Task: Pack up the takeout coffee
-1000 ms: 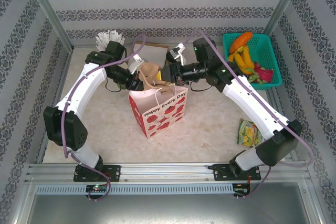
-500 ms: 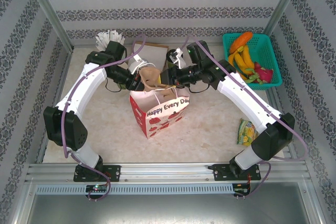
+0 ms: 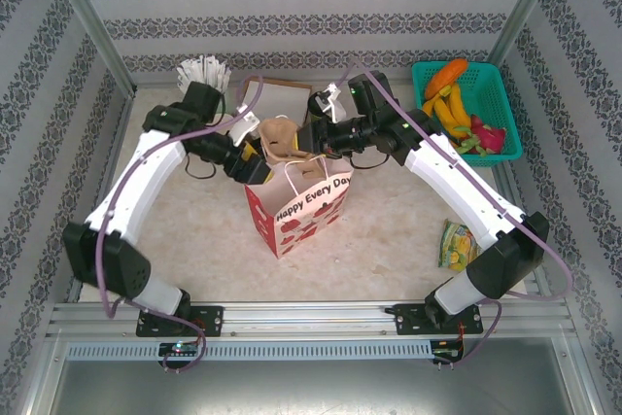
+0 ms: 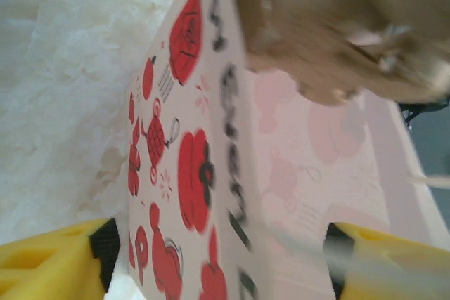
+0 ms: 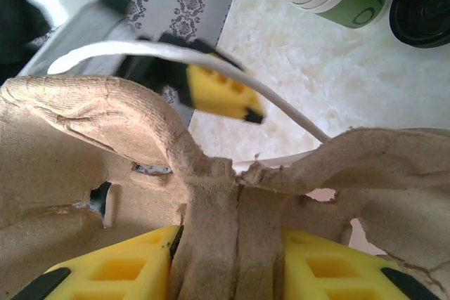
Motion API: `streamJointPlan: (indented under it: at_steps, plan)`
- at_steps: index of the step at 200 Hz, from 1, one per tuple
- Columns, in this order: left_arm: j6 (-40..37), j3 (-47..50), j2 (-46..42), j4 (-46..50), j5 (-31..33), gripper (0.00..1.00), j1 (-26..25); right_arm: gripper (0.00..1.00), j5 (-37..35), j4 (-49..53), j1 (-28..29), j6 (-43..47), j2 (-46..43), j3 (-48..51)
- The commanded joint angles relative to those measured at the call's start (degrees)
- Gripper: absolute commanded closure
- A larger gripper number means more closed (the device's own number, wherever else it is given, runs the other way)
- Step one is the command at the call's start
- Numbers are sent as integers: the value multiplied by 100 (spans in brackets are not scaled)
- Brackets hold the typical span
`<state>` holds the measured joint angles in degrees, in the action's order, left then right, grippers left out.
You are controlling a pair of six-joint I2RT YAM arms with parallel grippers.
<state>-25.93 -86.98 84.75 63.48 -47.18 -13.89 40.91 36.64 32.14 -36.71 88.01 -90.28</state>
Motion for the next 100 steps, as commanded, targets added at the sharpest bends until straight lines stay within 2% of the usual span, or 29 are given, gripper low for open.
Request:
streamJointPlan:
  at_steps: [1,43,56,71,86,100]
  plan:
    - [-487,357,-901,-190,261,16,-57,63,-212,-56,38,6,-110,43]
    - [-670,901,-2096,-435,568,12,-59,63,-173,-244,40,-82,-170,85]
    - [-438,1096,-2480,-715,660,9,-53,63,-127,-289,38,-84,-172,82]
    - [66,1304,-2793,-1190,408,3,-98,63,-107,-277,38,-18,-157,98]
    - [763,1393,-2876,-1720,357,2,-416,63,-161,-171,41,68,-109,85]
    - [1120,1418,-2852,-2036,805,3,-1057,63,-259,-39,49,151,-74,53]
